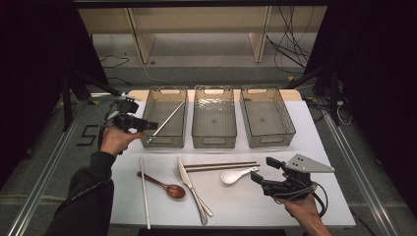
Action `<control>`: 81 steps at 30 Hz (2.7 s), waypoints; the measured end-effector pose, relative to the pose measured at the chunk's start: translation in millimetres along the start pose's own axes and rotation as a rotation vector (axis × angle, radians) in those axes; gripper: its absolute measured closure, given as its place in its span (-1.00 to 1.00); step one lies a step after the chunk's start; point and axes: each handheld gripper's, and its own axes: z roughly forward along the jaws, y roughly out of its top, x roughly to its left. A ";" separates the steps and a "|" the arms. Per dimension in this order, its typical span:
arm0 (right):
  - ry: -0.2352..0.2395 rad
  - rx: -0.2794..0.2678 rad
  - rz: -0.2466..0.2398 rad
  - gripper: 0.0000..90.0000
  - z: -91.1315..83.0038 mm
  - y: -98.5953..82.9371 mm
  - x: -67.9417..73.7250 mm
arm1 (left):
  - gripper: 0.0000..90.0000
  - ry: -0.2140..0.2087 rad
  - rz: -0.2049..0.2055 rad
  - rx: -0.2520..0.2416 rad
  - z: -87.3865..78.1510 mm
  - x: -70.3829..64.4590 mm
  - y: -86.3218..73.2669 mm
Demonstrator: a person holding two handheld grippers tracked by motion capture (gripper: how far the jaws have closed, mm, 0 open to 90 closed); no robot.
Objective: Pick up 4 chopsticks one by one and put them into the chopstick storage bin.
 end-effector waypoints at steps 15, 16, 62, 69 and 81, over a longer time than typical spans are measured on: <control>0.001 -0.004 -0.013 -0.41 -0.6 1.6 3.3 | -0.54 0.024 -0.010 0.206 -18.8 -22.5 -89.4; 0.000 -0.002 -0.012 -0.41 -0.4 1.6 3.1 | -0.54 0.024 -0.010 0.206 -18.8 -22.5 -89.4; -0.002 -0.002 -0.022 -0.41 -0.8 1.5 4.3 | 0.27 -0.001 0.074 0.458 18.3 -37.9 -135.9; -0.001 -0.002 -0.021 -0.41 -0.7 1.5 4.0 | 0.44 0.019 0.114 0.462 17.9 -37.6 -136.0; -0.003 -0.003 -0.019 -0.41 -0.6 1.6 3.8 | 0.77 0.024 0.089 0.449 17.1 -30.2 -136.4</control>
